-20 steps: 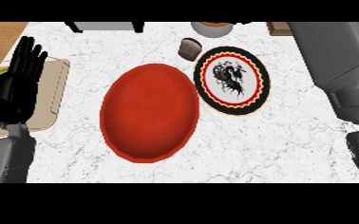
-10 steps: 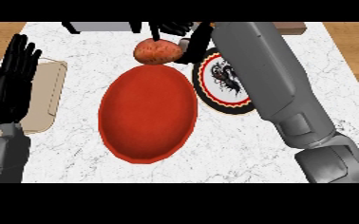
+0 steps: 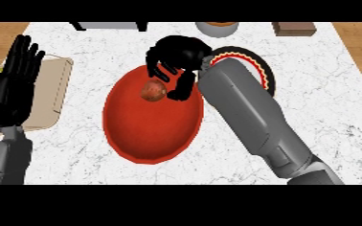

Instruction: Pick the sweet potato from the plate and place it in the bowl

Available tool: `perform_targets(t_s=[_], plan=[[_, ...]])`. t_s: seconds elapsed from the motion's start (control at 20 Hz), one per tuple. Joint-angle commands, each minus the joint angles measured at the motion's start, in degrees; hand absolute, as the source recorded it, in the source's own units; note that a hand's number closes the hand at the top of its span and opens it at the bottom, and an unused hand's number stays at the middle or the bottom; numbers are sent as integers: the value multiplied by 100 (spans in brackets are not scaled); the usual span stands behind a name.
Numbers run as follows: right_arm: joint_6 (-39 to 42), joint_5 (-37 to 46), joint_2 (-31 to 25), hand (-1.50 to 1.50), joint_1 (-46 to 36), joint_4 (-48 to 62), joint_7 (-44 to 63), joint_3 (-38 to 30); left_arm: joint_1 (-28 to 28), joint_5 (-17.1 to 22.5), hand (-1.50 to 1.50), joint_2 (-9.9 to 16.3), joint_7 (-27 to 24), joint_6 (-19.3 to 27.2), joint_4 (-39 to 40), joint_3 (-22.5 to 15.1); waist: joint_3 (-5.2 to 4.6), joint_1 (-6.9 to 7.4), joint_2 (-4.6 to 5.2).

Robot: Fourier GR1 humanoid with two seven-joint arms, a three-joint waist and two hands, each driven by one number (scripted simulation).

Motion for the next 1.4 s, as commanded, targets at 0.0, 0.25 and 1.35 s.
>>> perform_targets(t_s=[0.0, 0.25, 1.35], plan=[[-506, -470, 47, -150, 302, 402, 382, 499, -240, 108, 0, 62, -199, -212, 396, 59, -3, 64, 42], [-594, -1799, 48, -150, 505, 581, 262, 570, -163, -94, 0, -147, -347, -29, 413, -88, -1, 152, 62], [-627, -3650, -1441, -150, -568, 3065, -1227, -1832, -295, -55, 0, -131, -4, -22, 38, -146, 8, 241, 154]])
